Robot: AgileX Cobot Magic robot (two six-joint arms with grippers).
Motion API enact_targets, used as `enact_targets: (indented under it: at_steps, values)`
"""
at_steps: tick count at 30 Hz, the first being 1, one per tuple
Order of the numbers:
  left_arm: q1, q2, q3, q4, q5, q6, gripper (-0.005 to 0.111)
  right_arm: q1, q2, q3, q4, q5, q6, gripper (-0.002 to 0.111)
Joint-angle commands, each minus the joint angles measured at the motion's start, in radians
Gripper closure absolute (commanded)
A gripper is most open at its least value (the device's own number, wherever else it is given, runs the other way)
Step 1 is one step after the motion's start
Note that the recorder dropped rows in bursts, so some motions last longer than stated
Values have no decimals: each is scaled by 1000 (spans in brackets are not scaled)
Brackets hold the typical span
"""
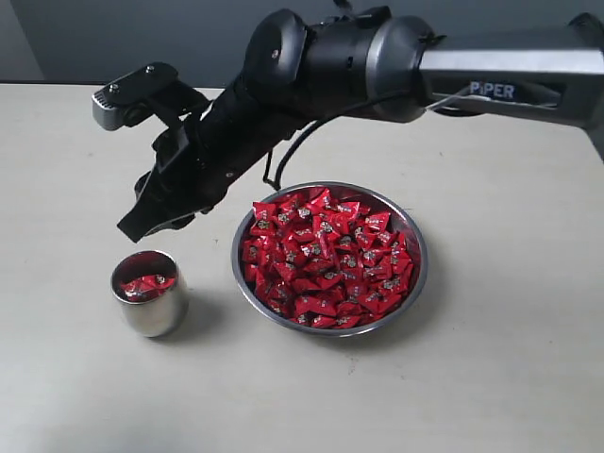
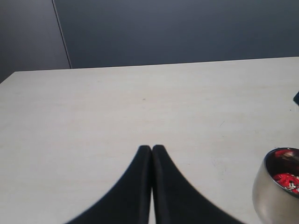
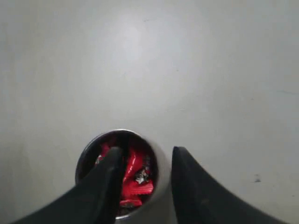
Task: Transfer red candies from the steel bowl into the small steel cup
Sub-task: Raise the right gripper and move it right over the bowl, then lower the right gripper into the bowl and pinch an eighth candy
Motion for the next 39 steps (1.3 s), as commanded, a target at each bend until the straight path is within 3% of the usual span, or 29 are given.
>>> enact_targets:
  at_steps: [1, 3, 5, 8, 13, 19, 31, 39]
  values:
    - [1, -4, 4, -2, -2, -1, 106, 0, -58, -5, -151, 23, 91, 74]
    - [1, -4, 4, -2, -2, -1, 106, 0, -74, -5, -273, 49, 184, 75]
    - [1, -4, 4, -2, -2, -1, 106, -8, -86, -5, -367, 47, 271, 84]
    - [1, -4, 4, -2, -2, -1, 106, -62, -88, -5, -350, 66, 285, 99]
    - [1, -4, 4, -2, -2, -1, 106, -152, -88, -3, -343, 172, 285, 99]
    - [1, -4, 4, -2, -2, -1, 106, -213, -103, 54, -308, 173, 285, 99]
    - [1, -4, 4, -2, -2, -1, 106, -314, -254, 369, -281, -44, 285, 99]
    - [1, -4, 4, -2, -2, -1, 106, -370, -266, 465, -310, -147, 292, 99]
